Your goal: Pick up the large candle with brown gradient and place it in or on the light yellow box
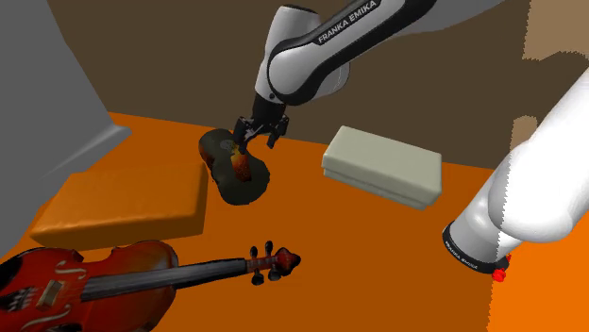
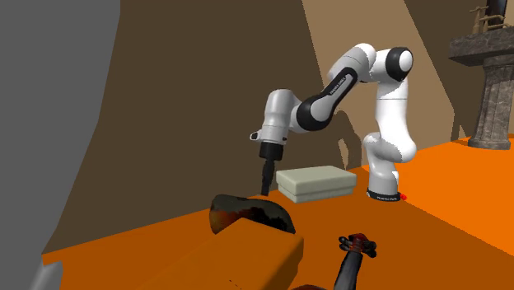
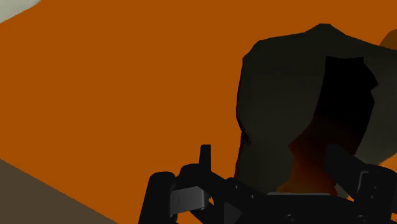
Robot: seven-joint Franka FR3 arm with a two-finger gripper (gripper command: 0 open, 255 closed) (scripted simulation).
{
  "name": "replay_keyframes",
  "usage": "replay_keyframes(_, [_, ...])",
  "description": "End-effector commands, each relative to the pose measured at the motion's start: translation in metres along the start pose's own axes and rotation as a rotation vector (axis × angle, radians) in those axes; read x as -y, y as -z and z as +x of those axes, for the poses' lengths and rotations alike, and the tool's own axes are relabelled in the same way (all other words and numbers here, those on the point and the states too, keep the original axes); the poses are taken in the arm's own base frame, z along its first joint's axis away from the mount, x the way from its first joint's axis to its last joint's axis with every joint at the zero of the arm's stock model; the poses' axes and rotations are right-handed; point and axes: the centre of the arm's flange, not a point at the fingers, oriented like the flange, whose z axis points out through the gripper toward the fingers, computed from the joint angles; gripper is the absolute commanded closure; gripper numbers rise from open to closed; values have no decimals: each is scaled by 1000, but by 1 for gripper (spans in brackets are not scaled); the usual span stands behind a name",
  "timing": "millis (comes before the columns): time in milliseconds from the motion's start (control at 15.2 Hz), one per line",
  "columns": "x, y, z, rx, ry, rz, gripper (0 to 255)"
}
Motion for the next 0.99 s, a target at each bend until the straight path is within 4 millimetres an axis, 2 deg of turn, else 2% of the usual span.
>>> replay_keyframes(0, [4,-12,0,0,-2,3,0])
replay_keyframes(396, [4,-42,0,0,-2,3,0])
replay_keyframes(858, [4,-42,0,0,-2,3,0])
replay_keyframes(924, [4,-41,0,0,-2,3,255])
